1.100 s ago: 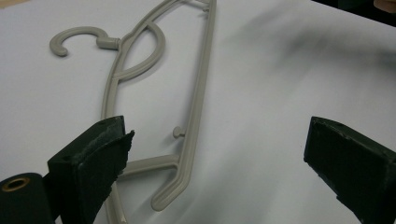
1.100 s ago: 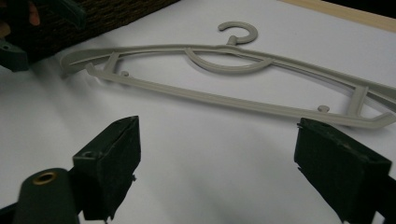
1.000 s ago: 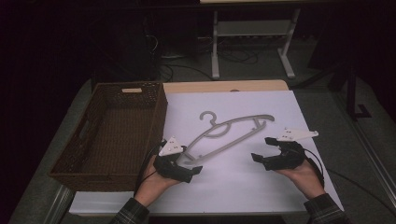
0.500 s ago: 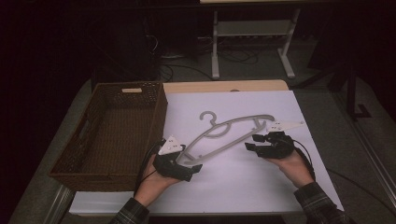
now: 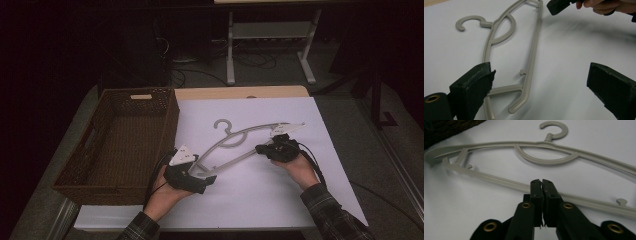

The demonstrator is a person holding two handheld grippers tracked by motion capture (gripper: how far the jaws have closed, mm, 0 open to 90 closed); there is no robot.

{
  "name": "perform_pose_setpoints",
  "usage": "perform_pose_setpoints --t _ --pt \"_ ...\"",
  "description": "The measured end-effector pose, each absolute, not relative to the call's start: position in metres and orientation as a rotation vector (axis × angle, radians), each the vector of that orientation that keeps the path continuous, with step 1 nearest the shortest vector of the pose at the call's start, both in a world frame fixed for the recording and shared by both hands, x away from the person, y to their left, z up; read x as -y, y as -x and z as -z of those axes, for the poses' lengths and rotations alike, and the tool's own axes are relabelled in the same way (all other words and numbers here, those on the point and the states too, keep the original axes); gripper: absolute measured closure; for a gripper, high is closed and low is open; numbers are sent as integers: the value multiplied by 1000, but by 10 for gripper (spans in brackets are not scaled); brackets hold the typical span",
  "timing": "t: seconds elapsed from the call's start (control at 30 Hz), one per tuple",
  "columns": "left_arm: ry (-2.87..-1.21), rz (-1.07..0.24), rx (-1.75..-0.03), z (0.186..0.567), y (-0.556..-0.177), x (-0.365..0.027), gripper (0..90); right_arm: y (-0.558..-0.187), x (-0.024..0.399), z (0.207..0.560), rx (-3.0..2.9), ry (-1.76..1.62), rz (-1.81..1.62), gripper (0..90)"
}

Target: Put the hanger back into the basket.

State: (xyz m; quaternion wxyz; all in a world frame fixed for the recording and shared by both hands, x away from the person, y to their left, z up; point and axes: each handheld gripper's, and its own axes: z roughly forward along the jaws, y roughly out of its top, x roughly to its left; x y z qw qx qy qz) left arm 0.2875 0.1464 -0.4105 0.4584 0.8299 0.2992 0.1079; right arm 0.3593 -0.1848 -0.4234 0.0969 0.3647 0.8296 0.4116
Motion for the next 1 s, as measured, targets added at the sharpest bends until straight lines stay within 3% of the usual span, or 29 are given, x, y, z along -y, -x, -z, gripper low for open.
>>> perform_pose_setpoints --t 1.0 --pt "-2048 -262 -736 410 -288 -146 59 -384 172 453 -2495 -1095 -1080 898"
